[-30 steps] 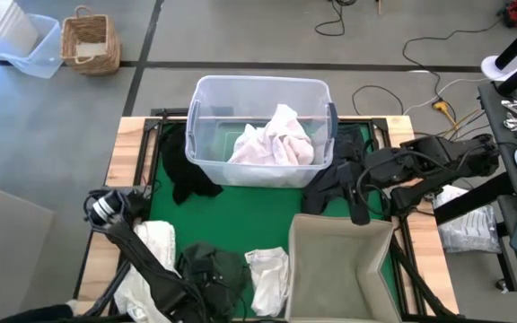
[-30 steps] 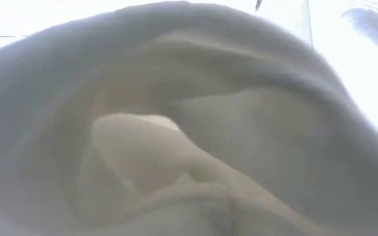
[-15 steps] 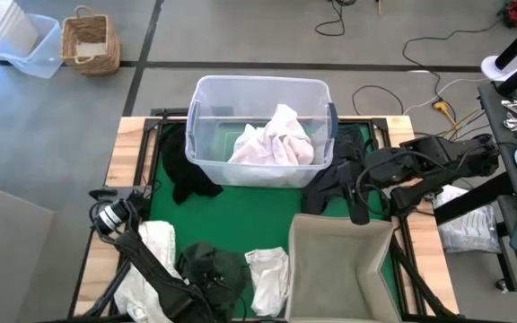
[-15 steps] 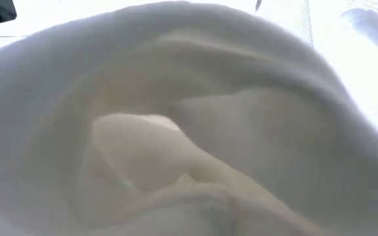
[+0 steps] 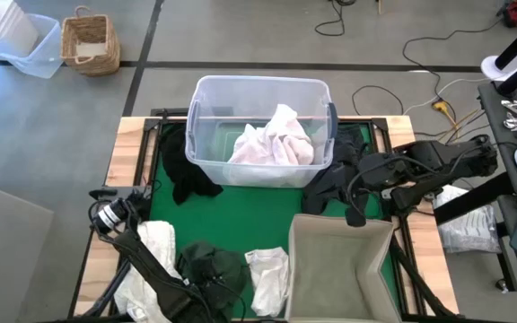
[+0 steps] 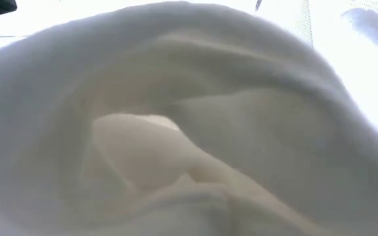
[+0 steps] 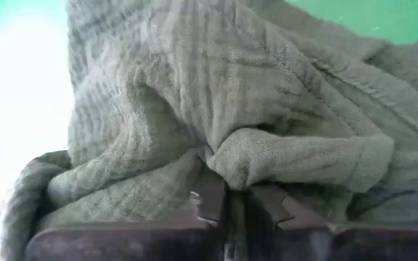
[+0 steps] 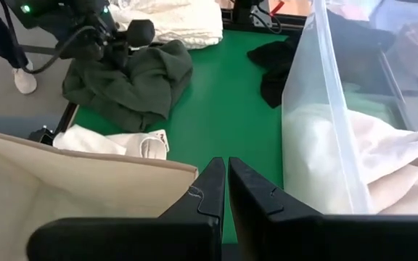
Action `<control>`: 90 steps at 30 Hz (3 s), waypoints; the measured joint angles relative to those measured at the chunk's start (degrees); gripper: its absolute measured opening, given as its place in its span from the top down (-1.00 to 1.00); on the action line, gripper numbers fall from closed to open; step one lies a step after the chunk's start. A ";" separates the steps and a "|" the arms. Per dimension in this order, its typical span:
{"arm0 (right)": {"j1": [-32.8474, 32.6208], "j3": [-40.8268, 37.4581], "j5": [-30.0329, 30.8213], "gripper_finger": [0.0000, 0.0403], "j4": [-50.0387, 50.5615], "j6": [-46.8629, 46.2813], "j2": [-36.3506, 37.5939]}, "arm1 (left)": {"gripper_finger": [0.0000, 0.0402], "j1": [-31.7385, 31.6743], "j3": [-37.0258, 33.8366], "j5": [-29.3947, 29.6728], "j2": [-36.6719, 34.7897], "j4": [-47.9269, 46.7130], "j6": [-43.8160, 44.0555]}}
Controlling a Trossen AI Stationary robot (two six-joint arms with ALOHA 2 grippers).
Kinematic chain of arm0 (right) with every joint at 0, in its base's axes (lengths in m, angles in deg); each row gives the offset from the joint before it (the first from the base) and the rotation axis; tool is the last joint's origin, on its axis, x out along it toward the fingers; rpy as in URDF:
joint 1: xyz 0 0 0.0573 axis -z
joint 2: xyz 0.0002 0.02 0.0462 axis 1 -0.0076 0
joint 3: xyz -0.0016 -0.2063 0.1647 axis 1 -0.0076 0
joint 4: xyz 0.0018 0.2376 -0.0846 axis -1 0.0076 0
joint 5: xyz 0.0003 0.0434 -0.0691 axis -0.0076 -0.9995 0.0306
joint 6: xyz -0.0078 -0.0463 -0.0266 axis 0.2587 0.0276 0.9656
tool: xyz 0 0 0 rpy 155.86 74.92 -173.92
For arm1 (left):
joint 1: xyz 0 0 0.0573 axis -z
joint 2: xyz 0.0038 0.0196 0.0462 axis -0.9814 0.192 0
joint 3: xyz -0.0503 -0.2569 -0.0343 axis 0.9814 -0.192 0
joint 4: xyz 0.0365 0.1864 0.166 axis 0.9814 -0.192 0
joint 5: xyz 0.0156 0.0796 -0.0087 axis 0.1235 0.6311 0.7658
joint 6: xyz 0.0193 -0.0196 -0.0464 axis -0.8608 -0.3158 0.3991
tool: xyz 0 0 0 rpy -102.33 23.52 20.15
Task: Sort clothes
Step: Put the green shirt into the brown laundry bin
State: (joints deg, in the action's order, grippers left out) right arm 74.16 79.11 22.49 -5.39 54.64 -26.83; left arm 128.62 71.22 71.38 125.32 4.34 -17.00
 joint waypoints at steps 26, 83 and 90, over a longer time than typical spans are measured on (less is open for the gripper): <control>-3.88 -2.24 0.04 0.94 -10.05 6.66 -0.04 | 1.00 2.08 23.82 26.12 -6.13 -20.00 -6.55; -6.34 -2.31 0.25 -0.74 -47.83 22.93 -21.39 | 1.00 2.16 36.66 59.41 -6.06 -24.86 -26.47; -6.34 -2.29 0.17 -0.68 -51.26 22.00 -24.03 | 1.00 2.16 36.64 60.31 -6.06 -24.57 -26.47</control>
State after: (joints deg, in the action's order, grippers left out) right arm 67.83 76.82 22.66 -56.65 76.64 -50.86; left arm 130.79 107.86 131.69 119.25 -20.23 -43.47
